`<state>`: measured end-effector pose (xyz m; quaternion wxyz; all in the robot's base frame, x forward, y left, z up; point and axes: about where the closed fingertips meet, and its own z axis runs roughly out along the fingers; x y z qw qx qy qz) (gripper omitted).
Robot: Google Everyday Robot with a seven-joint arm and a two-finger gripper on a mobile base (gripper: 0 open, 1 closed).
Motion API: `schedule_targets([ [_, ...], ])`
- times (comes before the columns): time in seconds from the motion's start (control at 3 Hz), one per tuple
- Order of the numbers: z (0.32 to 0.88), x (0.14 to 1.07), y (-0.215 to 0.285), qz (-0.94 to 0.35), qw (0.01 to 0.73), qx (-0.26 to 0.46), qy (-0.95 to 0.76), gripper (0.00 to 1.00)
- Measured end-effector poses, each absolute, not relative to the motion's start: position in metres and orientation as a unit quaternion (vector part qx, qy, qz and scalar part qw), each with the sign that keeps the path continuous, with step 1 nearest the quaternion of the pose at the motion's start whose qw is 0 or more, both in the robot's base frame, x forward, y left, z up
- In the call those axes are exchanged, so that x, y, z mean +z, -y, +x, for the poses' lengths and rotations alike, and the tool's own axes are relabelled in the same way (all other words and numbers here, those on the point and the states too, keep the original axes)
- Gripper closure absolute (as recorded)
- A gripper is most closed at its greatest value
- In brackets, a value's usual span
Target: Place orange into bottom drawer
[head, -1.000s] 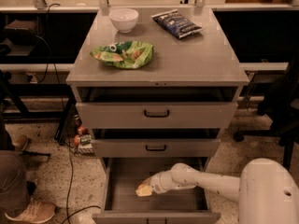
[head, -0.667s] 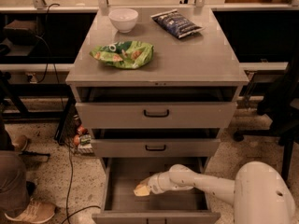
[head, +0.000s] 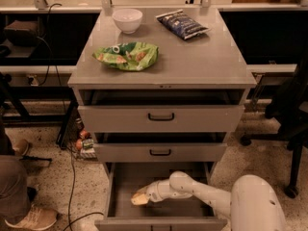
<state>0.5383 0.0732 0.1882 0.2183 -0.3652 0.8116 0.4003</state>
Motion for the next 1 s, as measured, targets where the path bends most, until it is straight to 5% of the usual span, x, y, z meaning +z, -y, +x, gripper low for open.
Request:
schedule_targets([
  [0.67,0.5345,0.179,-0.0841,-0.371,0.205,0.422,-0.802,0.04],
  [1.0,0.5366,0.1782,-0.0808,-0.369,0.2,0.432,-0.798,0.0],
])
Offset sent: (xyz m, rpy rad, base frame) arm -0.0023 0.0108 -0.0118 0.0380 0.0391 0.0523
